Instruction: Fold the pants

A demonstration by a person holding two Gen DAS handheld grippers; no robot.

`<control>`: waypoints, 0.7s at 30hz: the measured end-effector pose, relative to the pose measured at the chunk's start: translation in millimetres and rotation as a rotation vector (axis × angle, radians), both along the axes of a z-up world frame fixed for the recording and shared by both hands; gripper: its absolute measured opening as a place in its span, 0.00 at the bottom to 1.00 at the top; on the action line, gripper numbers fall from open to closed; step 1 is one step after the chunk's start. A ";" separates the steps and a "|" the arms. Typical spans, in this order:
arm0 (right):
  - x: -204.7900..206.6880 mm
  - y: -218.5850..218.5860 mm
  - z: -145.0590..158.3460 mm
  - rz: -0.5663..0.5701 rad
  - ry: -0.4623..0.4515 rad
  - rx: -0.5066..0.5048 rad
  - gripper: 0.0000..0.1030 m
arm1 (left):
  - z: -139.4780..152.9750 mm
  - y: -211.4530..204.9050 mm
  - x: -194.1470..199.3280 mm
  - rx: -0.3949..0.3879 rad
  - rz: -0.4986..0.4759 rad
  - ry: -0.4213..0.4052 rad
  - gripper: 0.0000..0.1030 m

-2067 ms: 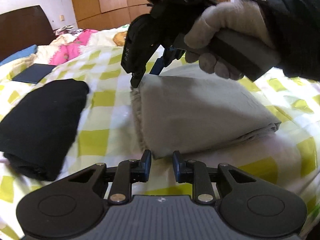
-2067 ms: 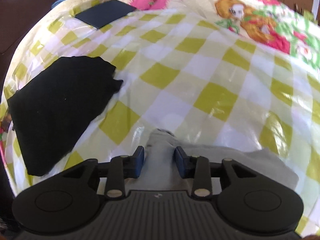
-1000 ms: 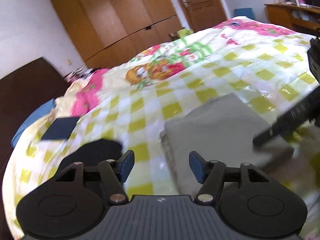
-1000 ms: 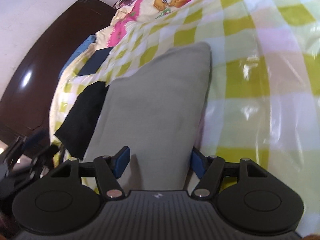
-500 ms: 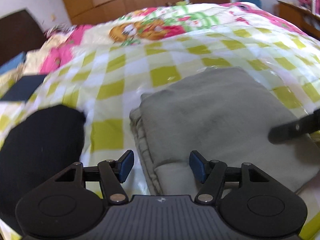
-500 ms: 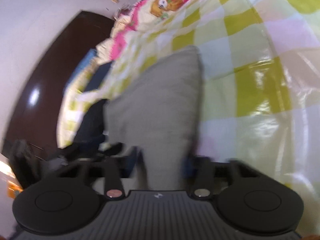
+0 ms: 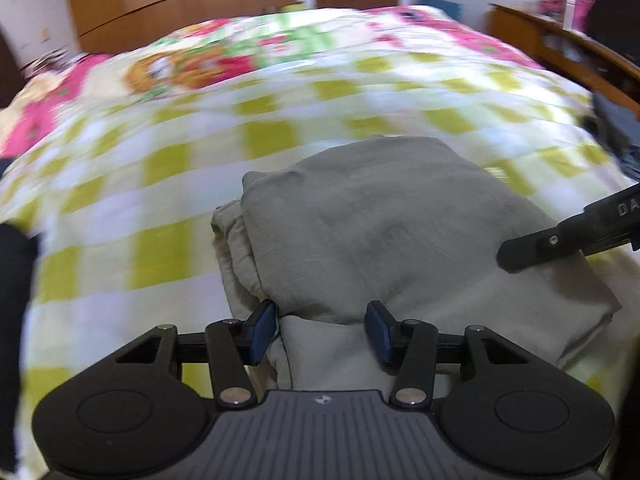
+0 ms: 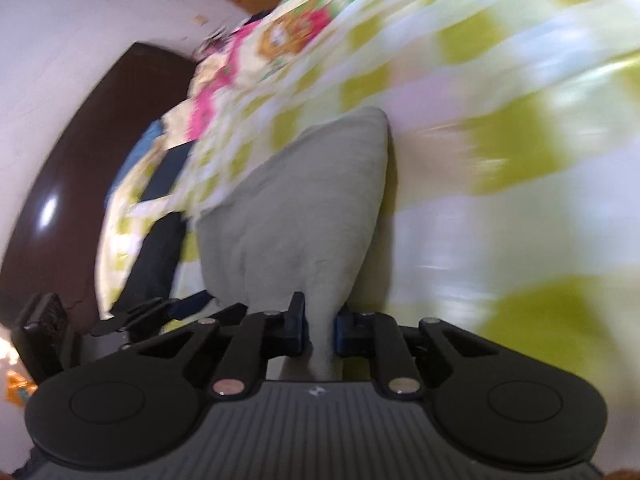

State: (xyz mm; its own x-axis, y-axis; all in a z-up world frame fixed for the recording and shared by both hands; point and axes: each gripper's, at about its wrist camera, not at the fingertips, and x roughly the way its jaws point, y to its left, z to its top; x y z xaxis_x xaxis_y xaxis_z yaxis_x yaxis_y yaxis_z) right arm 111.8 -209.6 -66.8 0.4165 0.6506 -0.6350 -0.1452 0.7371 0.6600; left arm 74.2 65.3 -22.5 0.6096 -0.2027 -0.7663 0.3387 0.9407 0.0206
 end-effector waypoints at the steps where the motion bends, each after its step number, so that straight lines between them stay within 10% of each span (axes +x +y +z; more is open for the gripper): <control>1: -3.6 -10.5 0.4 -0.037 0.003 -0.023 0.19 | -0.2 -14.3 1.1 0.004 -0.019 -0.012 0.61; 10: -52.7 -47.1 19.3 -0.235 -0.055 -0.154 0.28 | 8.0 -31.5 -6.9 0.076 0.032 -0.043 0.66; 21: -80.3 9.6 36.5 -0.148 -0.184 -0.355 0.41 | 15.5 -29.3 -30.8 0.054 0.065 -0.067 0.67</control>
State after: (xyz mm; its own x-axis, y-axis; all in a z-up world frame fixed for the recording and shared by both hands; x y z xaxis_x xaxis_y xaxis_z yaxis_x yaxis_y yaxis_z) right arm 31.5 -200.0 -30.3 0.6168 0.3291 -0.7150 -0.1122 0.9359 0.3340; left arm 43.4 36.0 -7.0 0.6702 -0.1208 -0.7323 0.2735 0.9574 0.0924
